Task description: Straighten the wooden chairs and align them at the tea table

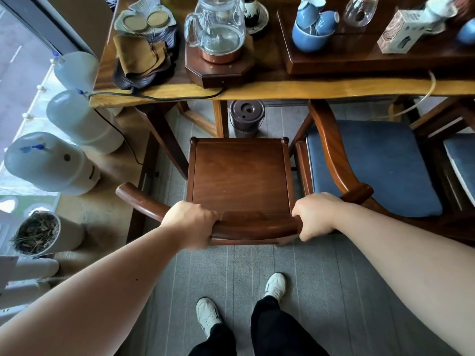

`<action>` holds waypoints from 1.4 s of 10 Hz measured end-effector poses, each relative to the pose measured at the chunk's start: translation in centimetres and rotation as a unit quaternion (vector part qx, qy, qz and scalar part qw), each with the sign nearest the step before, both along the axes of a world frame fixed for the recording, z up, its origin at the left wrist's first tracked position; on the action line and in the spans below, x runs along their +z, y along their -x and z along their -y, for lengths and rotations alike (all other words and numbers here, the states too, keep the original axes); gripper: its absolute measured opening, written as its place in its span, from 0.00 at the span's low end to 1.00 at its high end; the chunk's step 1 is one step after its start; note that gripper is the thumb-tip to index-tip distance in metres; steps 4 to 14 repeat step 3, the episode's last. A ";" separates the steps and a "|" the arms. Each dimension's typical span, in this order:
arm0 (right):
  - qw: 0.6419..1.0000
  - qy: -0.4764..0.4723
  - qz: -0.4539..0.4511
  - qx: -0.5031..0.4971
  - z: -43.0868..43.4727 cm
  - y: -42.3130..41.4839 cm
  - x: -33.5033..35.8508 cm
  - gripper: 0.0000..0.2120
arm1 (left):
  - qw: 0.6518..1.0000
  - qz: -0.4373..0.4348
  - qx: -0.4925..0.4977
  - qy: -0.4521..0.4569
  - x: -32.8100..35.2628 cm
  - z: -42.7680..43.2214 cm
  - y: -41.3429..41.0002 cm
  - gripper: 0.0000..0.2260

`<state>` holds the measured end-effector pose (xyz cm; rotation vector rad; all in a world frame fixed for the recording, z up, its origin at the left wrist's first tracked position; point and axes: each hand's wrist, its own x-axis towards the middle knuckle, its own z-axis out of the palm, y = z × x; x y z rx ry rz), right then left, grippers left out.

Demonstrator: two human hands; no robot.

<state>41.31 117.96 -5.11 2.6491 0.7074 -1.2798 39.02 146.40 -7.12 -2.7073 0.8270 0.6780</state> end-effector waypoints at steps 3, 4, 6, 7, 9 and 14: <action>0.995 -0.006 0.086 0.050 0.9 1.7 0.2 0.37 | 0.999 -0.047 0.006 -0.010 0.6 -0.3 0.4 0.40; 0.995 -0.006 0.086 0.050 0.9 1.7 0.2 0.37 | 0.999 -0.047 0.006 -0.010 0.6 -0.3 0.4 0.40; 0.995 -0.006 0.086 0.050 0.9 1.7 0.2 0.37 | 0.999 -0.047 0.006 -0.010 0.6 -0.3 0.4 0.40; 0.995 -0.006 0.086 0.050 0.9 1.7 0.2 0.37 | 0.999 -0.047 0.006 -0.010 0.6 -0.3 0.4 0.40; 0.995 -0.006 0.086 0.050 0.9 1.7 0.2 0.37 | 0.999 -0.047 0.006 -0.010 0.6 -0.3 0.4 0.40; 0.995 -0.006 0.086 0.050 0.9 1.7 0.2 0.37 | 0.999 -0.047 0.006 -0.010 0.6 -0.3 0.4 0.40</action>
